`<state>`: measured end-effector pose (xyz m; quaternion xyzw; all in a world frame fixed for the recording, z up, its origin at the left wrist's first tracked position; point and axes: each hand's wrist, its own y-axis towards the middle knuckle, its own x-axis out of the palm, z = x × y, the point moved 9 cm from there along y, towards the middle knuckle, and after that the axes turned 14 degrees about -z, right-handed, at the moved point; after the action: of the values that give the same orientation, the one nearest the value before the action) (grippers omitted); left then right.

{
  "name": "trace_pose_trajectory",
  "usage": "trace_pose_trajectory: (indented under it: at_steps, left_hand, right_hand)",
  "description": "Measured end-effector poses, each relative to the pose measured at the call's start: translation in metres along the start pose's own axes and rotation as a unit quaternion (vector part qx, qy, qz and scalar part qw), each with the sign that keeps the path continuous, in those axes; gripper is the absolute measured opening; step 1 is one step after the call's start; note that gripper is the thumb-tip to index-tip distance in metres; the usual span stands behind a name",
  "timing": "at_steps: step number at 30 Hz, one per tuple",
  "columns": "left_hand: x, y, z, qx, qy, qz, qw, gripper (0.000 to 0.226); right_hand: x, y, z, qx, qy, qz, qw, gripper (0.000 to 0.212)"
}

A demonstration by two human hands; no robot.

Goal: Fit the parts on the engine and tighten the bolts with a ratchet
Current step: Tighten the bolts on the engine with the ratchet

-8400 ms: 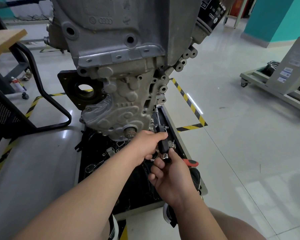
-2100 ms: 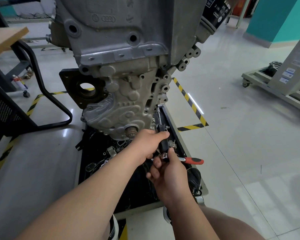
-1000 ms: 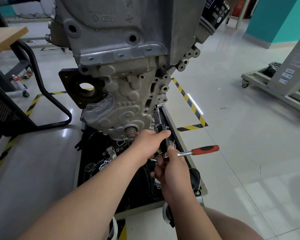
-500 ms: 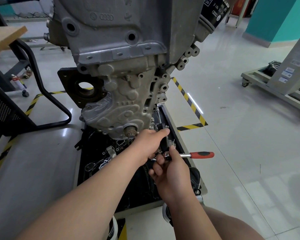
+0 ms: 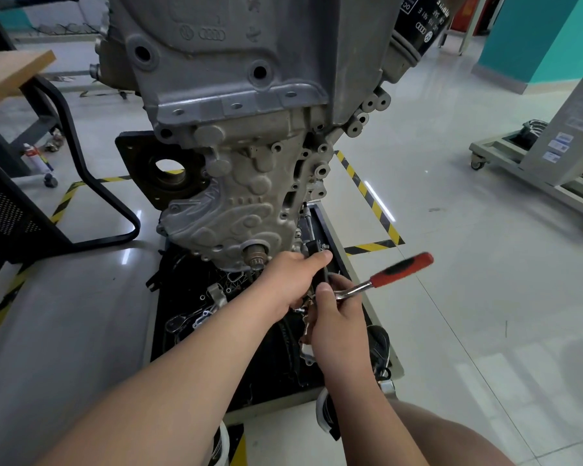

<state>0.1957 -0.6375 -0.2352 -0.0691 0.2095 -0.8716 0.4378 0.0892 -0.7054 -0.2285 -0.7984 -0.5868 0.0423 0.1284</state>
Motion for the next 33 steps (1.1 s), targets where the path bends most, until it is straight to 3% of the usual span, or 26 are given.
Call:
trace_pose_trajectory:
  at_steps: [4, 7, 14, 20, 26, 33]
  left_hand:
    - [0.000, -0.001, 0.003, 0.000, 0.018, -0.001, 1.000, 0.034]
    - [0.000, -0.002, 0.003, -0.001, 0.017, 0.001, 1.000, 0.035]
    - [0.001, -0.002, 0.002, -0.008, 0.014, 0.006, 1.000, 0.042]
    - [-0.001, 0.000, 0.000, -0.012, 0.003, 0.011, 1.000, 0.030]
    - [0.001, 0.002, -0.003, -0.014, -0.011, 0.001, 1.000, 0.028]
    - [0.000, 0.001, -0.001, -0.004, -0.003, 0.007, 1.000, 0.028]
  right_hand:
    - [0.003, -0.004, -0.019, -0.063, -0.251, 0.002, 0.966, 0.029]
    - [0.005, -0.003, -0.020, -0.060, -0.291, 0.002, 0.955, 0.025]
    - [-0.002, -0.002, -0.010, -0.037, -0.118, 0.019, 0.992, 0.012]
    - [-0.001, 0.003, 0.003, -0.001, -0.015, 0.012, 1.000, 0.012]
    - [0.000, -0.001, 0.010, 0.052, 0.116, 0.002, 0.992, 0.035]
    - [0.008, 0.001, 0.016, 0.073, 0.224, -0.027, 0.972, 0.032]
